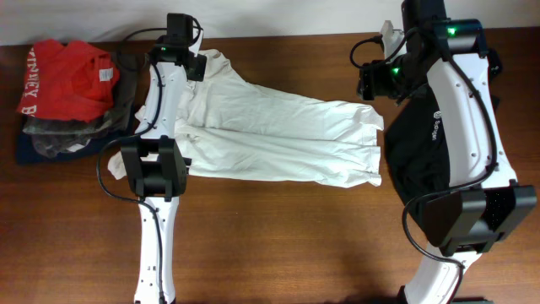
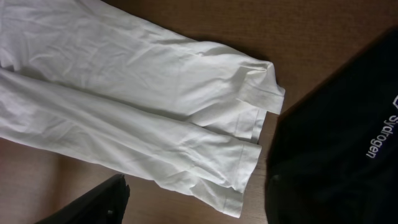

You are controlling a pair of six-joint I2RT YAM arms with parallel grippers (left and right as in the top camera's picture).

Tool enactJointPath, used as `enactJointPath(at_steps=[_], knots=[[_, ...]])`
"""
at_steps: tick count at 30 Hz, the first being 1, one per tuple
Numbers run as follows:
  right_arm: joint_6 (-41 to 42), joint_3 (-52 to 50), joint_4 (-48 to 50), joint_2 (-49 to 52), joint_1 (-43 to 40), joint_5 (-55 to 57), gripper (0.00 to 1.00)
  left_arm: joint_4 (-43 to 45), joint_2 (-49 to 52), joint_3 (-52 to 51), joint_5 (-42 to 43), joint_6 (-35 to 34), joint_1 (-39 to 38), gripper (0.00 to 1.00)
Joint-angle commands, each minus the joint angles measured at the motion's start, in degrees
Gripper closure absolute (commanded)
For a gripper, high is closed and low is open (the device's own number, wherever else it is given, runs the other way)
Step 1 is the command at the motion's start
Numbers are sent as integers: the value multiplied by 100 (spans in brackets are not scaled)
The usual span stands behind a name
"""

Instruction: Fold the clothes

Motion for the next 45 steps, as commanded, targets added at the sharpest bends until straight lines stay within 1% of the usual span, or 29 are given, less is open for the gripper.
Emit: enactJointPath(at_steps=[1, 6, 7, 12, 14, 15, 16, 21, 27, 33, 38, 45], knots=[[-44, 61, 11, 42, 26, 55, 24, -15, 201, 109, 44, 52, 26, 72], [-42, 61, 13, 42, 26, 55, 24, -131, 260, 109, 177, 52, 24, 73], [-44, 61, 11, 42, 26, 55, 24, -144, 271, 109, 177, 52, 24, 75], [-44, 61, 13, 42, 26, 55, 24, -208, 321, 109, 175, 52, 26, 81], [-44, 61, 13, 42, 26, 55, 24, -216, 341, 109, 173, 52, 26, 88], [-44, 61, 13, 42, 26, 55, 24, -216, 341, 109, 170, 52, 26, 96], [-44, 61, 13, 42, 26, 55, 24, -208, 341, 109, 157, 50, 26, 99], [-44, 61, 15, 42, 26, 55, 24, -210, 326, 214, -11, 44, 26, 99], [-44, 61, 35, 42, 26, 57, 24, -581, 31, 568, -70, -35, 26, 99], [-44, 61, 103, 42, 26, 57, 24, -1276, -498, 992, -61, -144, -17, 99], [-42, 52, 219, 96, 17, 57, 24, -1875, -841, 1097, -44, -345, -52, 99], [-46, 48, 354, 671, 4, 232, 25, -2533, -1108, 1097, -44, -361, -55, 99]])
